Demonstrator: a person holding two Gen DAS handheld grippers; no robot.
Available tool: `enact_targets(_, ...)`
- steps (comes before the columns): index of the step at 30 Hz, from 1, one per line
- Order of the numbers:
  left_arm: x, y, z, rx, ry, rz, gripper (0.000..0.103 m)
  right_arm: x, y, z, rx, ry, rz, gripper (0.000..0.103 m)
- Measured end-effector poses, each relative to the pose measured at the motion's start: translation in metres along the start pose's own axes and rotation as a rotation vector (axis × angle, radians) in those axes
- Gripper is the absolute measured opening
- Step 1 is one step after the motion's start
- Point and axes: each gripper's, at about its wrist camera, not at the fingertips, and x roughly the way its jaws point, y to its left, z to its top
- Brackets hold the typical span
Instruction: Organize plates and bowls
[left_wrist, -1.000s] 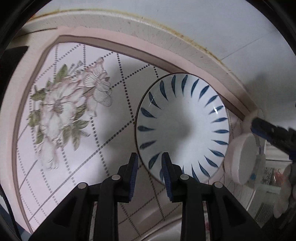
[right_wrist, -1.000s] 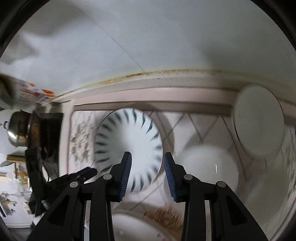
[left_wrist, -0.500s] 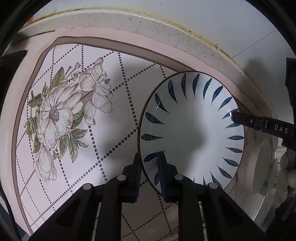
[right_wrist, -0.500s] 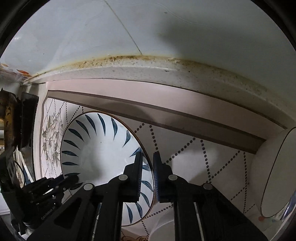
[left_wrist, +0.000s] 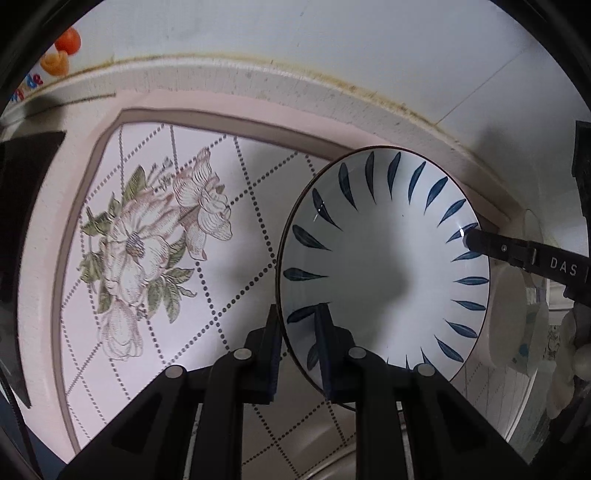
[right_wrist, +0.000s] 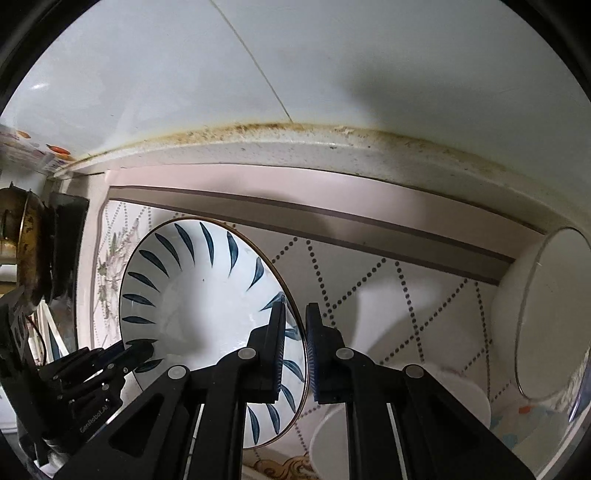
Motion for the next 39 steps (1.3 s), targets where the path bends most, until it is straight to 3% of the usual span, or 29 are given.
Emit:
enact_targets(8,-0.042,-0.008,-0.023,0.089,-0.022,-0.011,0.015,-0.048,0.010,-0.039,0.026,-0.043,0.002,0.013)
enact_targets(18,-0.067,-0.021,-0.100,0.223,-0.016,-0.026,0.015,-0.083,0.011,-0.142,0.079,-0.059,0.013,0.013)
enact_targets(30,-0.044,-0.025,-0.153,0.294,0.053,-0.010,0.015,-0.051,-0.004,-0.253,0.154,0.016,0.030,0.013)
enact_targets(39,-0.024,-0.033,-0.165,0.324,0.082,0.018,0.015,-0.032,-0.015,-0.290,0.195,0.047,0.035,0.013)
